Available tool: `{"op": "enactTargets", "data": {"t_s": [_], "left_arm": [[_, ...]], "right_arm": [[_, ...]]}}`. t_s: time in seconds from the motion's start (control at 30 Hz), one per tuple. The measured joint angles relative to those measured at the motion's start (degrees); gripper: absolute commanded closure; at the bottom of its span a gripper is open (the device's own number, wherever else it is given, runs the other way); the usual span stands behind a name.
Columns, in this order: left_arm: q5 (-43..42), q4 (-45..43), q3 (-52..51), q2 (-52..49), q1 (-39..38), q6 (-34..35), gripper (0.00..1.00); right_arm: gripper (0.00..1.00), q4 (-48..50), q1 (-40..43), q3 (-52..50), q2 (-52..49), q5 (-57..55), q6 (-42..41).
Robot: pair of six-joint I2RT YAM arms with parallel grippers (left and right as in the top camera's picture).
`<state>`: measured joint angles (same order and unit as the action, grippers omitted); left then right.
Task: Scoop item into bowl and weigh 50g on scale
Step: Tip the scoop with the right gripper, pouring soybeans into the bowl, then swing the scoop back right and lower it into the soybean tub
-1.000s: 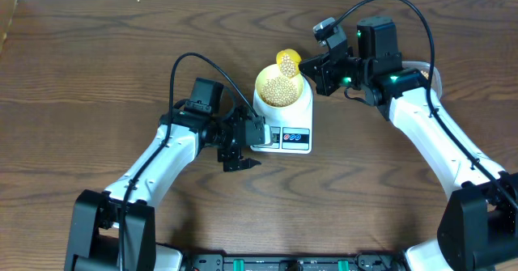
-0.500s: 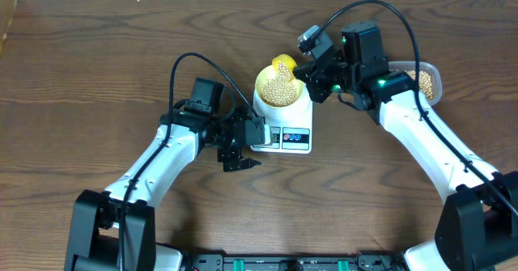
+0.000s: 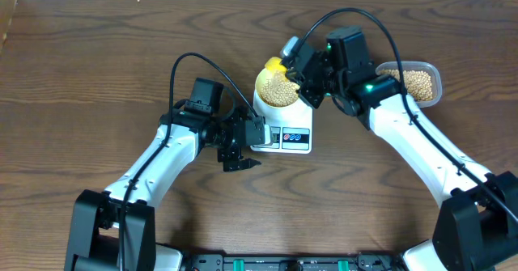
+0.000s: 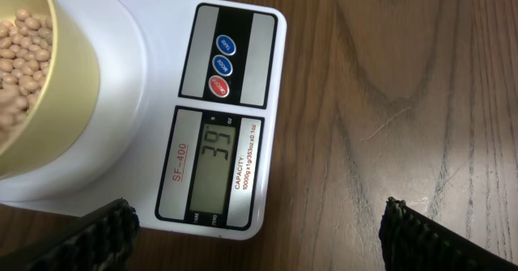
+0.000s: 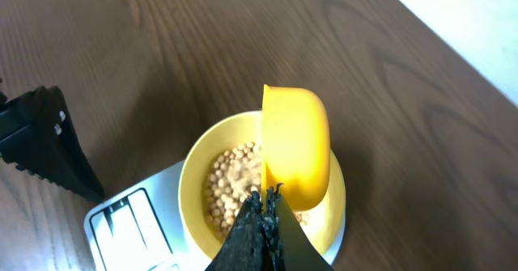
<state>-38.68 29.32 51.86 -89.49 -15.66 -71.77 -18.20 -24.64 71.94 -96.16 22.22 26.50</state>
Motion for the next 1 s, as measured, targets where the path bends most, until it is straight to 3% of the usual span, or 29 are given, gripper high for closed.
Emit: {"op": "enactTargets", "data": {"t_s": [0.57, 0.8, 1.0], "left_arm": [[0.0, 0.0, 0.0, 0.0, 0.0, 0.0, 0.02], [0.0, 0.0, 0.0, 0.0, 0.0, 0.0, 0.02], [0.0, 0.0, 0.0, 0.0, 0.0, 0.0, 0.02]], "right_arm": [[0.99, 1.0, -1.0, 0.0, 0.0, -5.1, 4.3], [0.99, 0.1, 0.1, 2.9, 0.0, -5.1, -2.0], [0.99, -6.7, 7.2, 9.6, 0.5, -2.0, -9.0]]}}
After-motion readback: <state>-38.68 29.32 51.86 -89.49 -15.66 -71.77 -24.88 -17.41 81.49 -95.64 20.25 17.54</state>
